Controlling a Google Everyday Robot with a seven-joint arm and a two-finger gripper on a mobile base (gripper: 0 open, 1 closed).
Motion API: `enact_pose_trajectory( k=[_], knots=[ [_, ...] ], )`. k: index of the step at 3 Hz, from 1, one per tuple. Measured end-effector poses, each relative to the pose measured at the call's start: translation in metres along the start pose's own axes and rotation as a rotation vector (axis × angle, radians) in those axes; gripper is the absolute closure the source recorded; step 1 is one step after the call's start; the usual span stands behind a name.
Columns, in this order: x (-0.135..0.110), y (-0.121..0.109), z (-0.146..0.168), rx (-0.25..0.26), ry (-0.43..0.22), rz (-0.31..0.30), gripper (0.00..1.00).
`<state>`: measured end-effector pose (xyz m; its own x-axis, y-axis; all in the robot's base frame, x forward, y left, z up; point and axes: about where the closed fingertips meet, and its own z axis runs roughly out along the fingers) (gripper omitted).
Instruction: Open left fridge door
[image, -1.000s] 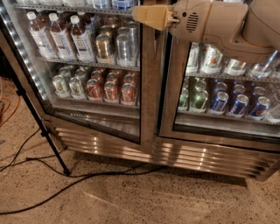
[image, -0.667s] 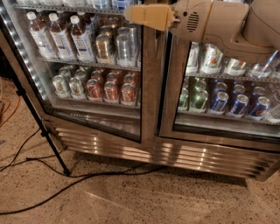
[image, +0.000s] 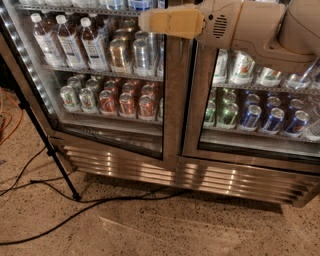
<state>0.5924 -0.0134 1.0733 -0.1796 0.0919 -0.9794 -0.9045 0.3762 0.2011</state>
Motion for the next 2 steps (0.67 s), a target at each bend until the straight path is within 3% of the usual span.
enact_pose_trajectory(
  k=[2],
  knots=[
    [0.0003, 0.0025, -0.0014, 0.025, 0.006, -0.003, 0.00]
  ],
)
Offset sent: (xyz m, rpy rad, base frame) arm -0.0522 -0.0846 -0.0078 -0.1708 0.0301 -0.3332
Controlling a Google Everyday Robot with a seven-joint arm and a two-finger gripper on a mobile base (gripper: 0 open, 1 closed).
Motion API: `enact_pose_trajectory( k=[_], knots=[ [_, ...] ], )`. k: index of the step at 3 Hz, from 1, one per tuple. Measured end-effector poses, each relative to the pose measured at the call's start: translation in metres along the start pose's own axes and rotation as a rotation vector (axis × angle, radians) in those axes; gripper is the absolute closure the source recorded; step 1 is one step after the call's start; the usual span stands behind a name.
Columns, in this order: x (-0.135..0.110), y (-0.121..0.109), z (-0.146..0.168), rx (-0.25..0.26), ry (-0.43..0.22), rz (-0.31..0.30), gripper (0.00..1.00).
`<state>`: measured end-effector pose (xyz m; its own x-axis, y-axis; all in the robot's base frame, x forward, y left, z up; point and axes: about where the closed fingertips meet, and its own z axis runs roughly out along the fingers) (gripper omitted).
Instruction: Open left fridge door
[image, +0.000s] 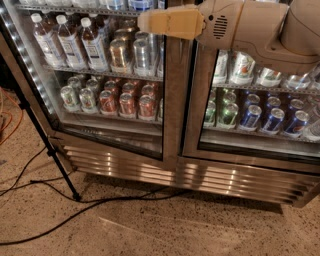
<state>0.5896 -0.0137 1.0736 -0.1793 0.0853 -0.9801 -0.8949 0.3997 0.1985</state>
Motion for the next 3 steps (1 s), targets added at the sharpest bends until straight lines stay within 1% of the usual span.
enact_pose_trajectory(
  k=[1, 2, 3],
  knots=[
    [0.000, 0.002, -0.001, 0.012, 0.004, -0.001, 0.00],
    [0.003, 0.001, -0.007, 0.043, 0.015, -0.002, 0.00],
    [0.002, 0.007, -0.045, 0.220, 0.034, 0.045, 0.00]
  ],
)
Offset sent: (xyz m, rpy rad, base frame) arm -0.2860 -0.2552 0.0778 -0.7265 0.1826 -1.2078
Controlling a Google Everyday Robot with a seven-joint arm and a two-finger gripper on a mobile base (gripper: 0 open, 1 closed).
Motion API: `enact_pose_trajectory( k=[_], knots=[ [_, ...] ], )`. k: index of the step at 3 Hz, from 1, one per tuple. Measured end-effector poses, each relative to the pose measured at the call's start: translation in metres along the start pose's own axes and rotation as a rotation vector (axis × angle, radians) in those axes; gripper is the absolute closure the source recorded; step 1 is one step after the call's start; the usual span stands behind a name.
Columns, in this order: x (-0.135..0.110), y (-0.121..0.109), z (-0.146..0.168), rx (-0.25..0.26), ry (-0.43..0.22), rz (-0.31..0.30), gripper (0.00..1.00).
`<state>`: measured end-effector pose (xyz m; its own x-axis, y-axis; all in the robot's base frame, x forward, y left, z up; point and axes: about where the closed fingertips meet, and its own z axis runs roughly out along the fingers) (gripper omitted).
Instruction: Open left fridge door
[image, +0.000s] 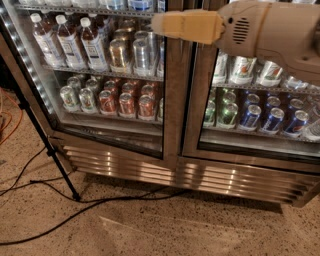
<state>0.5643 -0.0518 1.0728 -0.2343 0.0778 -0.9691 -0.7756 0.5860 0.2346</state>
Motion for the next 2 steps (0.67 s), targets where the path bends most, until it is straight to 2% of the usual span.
enact_pose_trajectory(
  k=[1, 2],
  knots=[
    [0.0006, 0.0041, -0.0266, 0.126, -0.001, 0.042, 0.00],
    [-0.0075, -0.0018, -0.0218, 0.121, 0.005, -0.013, 0.00]
  ],
)
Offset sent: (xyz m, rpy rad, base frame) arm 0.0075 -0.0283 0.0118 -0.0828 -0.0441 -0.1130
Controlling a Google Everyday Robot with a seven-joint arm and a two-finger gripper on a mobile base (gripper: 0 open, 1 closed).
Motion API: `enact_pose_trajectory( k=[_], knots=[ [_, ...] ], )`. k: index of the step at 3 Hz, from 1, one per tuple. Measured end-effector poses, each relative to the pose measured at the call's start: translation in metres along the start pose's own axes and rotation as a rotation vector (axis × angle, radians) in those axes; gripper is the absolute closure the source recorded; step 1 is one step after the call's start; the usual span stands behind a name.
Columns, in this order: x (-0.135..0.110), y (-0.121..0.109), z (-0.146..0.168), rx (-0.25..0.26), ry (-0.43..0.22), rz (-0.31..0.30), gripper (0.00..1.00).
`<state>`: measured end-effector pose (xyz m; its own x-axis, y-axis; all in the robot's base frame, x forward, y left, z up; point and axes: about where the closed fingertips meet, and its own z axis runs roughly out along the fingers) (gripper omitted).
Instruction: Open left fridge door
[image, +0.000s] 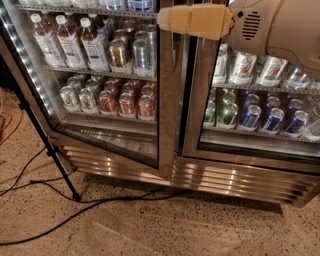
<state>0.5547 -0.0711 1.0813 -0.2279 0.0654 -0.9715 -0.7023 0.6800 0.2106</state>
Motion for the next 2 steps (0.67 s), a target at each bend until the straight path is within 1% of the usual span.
enact_pose_trajectory(
  k=[1, 2],
  knots=[
    [0.011, -0.023, -0.056, 0.164, 0.082, -0.052, 0.00],
    [0.003, -0.021, -0.137, 0.396, 0.178, -0.113, 0.00]
  ],
)
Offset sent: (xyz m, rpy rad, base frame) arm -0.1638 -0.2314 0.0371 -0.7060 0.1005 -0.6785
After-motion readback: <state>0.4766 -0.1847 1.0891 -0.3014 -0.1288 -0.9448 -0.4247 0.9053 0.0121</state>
